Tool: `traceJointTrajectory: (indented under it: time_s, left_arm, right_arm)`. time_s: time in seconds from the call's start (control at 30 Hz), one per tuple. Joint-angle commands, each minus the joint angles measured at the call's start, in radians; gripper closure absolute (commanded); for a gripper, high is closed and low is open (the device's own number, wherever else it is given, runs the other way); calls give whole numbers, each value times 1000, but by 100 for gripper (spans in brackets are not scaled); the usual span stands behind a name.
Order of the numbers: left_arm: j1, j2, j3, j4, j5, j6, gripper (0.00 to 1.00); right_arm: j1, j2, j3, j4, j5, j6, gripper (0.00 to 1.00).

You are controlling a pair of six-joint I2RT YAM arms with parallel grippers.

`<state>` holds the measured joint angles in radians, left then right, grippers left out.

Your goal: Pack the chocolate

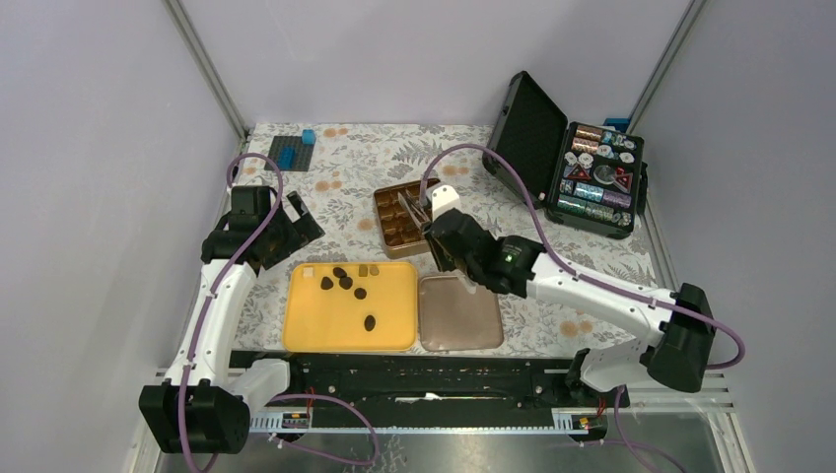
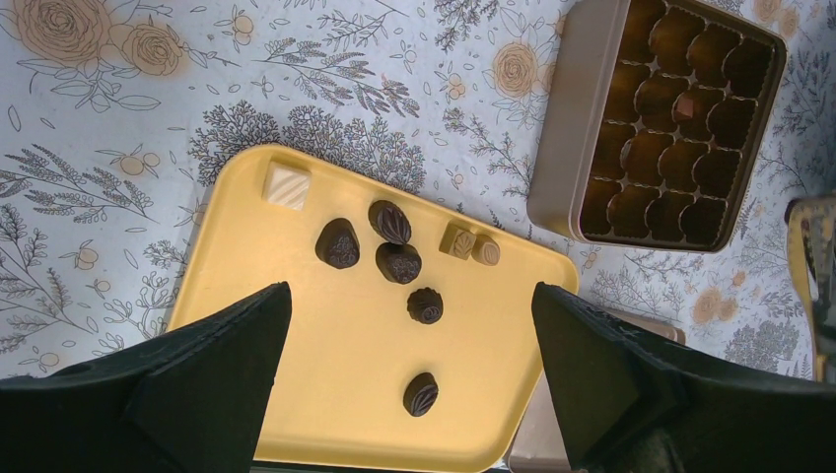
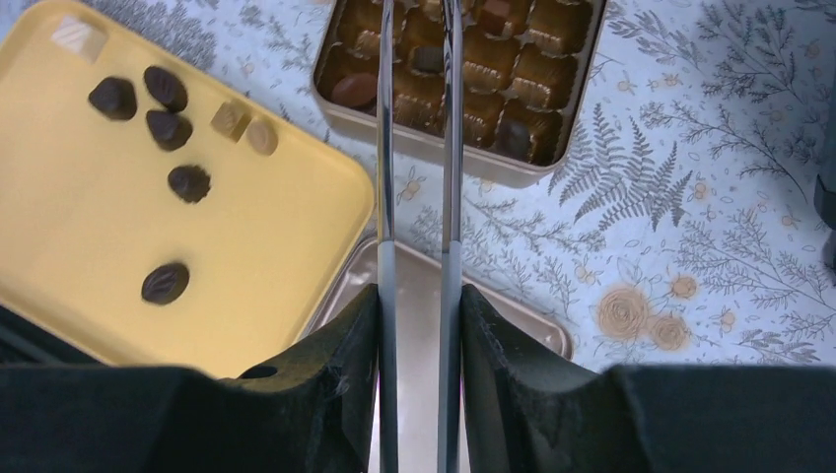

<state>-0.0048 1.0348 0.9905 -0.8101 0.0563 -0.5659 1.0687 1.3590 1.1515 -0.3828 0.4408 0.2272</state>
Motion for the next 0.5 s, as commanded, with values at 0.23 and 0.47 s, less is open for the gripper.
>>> traceJointTrajectory:
  time_s: [0.23,0.47]
  left_arm:
    - [3,-41,28,11,6,-14,1]
    - [4,-74,26,-2,13,-17,1]
  right_arm:
    - [-161,218,206,130,-186,-60,70]
    - [-173,364,289,130,-211,-42,70]
